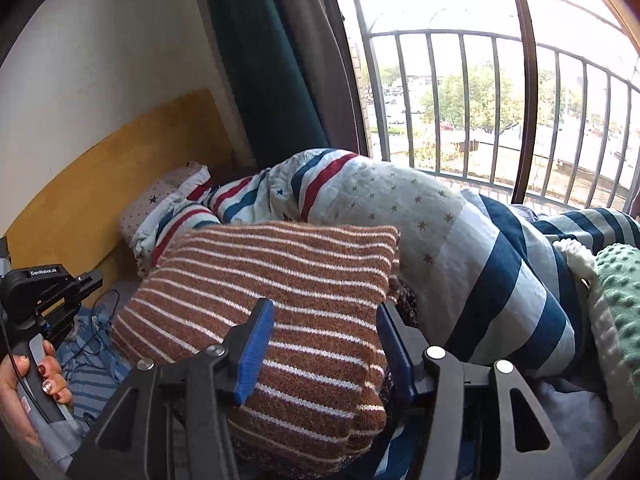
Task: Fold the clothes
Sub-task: 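Press and straighten the cardigan on the stack with both tools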
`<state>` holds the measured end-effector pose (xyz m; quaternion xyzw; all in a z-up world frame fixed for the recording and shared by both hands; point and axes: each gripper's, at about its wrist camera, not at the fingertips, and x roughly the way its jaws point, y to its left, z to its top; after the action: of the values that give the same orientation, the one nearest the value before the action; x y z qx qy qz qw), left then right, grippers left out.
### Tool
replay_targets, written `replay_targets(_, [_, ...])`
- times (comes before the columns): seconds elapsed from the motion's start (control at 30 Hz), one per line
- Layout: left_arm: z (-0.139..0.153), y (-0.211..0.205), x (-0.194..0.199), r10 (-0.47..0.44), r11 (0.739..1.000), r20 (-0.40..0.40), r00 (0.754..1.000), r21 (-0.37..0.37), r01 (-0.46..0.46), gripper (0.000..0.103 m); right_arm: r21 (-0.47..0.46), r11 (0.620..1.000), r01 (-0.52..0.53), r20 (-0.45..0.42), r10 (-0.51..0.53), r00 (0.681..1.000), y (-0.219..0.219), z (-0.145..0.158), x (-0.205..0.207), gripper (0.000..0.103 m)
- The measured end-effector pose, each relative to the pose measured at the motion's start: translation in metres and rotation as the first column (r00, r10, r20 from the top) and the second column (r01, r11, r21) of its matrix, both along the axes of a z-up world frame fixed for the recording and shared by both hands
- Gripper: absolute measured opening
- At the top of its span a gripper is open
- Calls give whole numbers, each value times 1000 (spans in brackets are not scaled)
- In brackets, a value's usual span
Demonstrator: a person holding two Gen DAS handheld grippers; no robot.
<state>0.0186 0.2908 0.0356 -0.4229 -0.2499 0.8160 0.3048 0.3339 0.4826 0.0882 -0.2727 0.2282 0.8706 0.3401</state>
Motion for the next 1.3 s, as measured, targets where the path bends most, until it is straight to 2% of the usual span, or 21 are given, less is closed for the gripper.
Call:
replay_targets(0.1, [22, 16, 5, -75, 993, -41, 996, 90, 78, 2, 33, 999, 27, -21, -26, 999, 10, 21, -7, 58])
replay_targets(0.2, [35, 48, 9, -154, 981, -71, 985, 105, 161, 2, 49, 997, 67, -33, -66, 997, 28, 31, -15, 58])
replay_targets(0.3, [35, 90, 3, -219, 976, -87, 972, -4, 219, 2, 17, 997, 72, -11, -72, 997, 46, 19, -28, 61])
replay_targets(0.4, [2, 127, -13, -250, 963, 0, 968, -106, 248, 2, -12, 997, 77, 72, -76, 995, 61, -13, -43, 61])
replay_targets(0.47, [-35, 138, -23, -239, 961, 96, 966, -120, 250, 2, -64, 995, 72, 165, -61, 984, 69, -51, -48, 61])
replay_targets(0.5, [-52, 140, -26, -237, 963, 126, 963, -102, 250, 2, -73, 994, 78, 148, -67, 987, 69, -64, -42, 61])
replay_targets(0.57, [-69, 141, -25, -248, 960, 121, 961, -101, 260, 2, -96, 991, 89, 113, -78, 991, 71, -90, -30, 75])
replay_targets(0.63, [-74, 141, -27, -248, 961, 123, 961, -96, 261, 3, -201, 976, 87, 35, -82, 996, 82, -100, -19, 79])
replay_targets(0.67, [-76, 140, -28, -247, 962, 125, 961, -91, 259, 3, -225, 971, 86, 22, -83, 996, 85, -103, -17, 81])
replay_targets(0.83, [-80, 140, -28, -242, 962, 103, 965, -102, 252, 3, -159, 983, 90, 37, -85, 996, 75, -104, -19, 82])
replay_targets(1.0, [-76, 137, -29, -237, 963, 97, 967, -109, 247, 3, -151, 985, 78, 45, -72, 996, 77, -95, -24, 82])
replay_targets(1.07, [-73, 136, -28, -241, 961, 96, 966, -116, 251, 3, -156, 984, 82, 54, -75, 996, 80, -92, -27, 86])
replay_targets(1.1, [-71, 135, -27, -243, 960, 96, 965, -119, 254, 3, -173, 982, 80, 59, -71, 996, 82, -89, -27, 86])
replay_targets(1.13, [-68, 132, -27, -247, 960, 100, 964, -108, 257, 3, -229, 970, 81, 54, -70, 996, 86, -84, -26, 86])
replay_targets(1.17, [-64, 125, -27, -248, 964, 102, 963, -78, 256, 3, -308, 948, 82, 19, -80, 997, 91, -76, -20, 82])
replay_targets(1.2, [-58, 115, -24, -247, 968, 91, 965, -34, 251, 3, -347, 935, 74, -30, -90, 995, 93, -62, -14, 75])
replay_targets(1.23, [-51, 104, -20, -245, 969, 72, 967, 15, 245, 3, -371, 926, 65, -74, -99, 992, 94, -48, -9, 63])
replay_targets(1.27, [-44, 93, -16, -243, 969, 54, 969, 64, 239, 3, -280, 958, 59, -79, -84, 993, 85, -27, -8, 60])
replay_targets(1.3, [-38, 89, -10, -249, 967, 31, 968, 69, 246, 3, -189, 981, 51, -81, -68, 994, 76, -7, -7, 60])
